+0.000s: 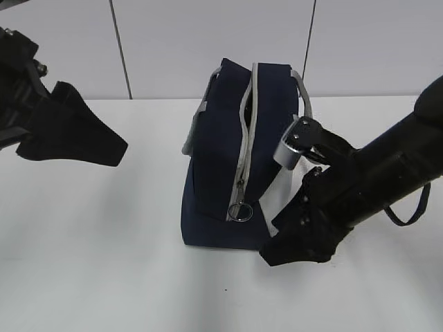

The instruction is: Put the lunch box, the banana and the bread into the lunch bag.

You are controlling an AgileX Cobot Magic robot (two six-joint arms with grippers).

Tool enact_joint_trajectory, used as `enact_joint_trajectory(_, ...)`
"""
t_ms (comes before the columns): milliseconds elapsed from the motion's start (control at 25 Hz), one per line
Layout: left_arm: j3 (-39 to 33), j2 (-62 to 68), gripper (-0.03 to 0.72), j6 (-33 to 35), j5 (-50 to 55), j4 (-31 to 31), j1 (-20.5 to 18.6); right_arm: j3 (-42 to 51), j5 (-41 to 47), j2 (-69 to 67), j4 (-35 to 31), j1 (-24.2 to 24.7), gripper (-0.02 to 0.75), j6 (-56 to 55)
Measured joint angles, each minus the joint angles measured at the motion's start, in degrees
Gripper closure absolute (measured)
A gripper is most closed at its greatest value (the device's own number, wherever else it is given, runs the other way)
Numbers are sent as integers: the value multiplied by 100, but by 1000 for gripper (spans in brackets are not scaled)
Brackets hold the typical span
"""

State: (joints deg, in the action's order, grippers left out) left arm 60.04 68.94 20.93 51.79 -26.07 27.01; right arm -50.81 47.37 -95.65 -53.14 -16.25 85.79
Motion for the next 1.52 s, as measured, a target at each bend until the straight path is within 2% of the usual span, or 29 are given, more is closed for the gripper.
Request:
enact_joint_trajectory(200, 0, 0, 307, 0, 40, 0, 0, 272, -277, -148, -1164, 0, 249, 1775)
enact_joint_trajectory(360, 0, 0, 307, 0, 123, 0, 0, 293, -135, -384, -1948, 0, 251, 2633)
enact_joint_trajectory(800, 0, 0, 307, 0, 131, 0, 0, 293, 417, -481, -2636, 0, 348, 3127)
enact_joint_trajectory(1200, 0, 0, 307, 0, 131, 0, 0, 293, 155, -481, -3147, 0, 503, 3140)
enact_joint_trajectory(1520, 0, 0, 308, 0, 131, 0, 0, 293, 78, -481, -3158, 0, 741, 3080)
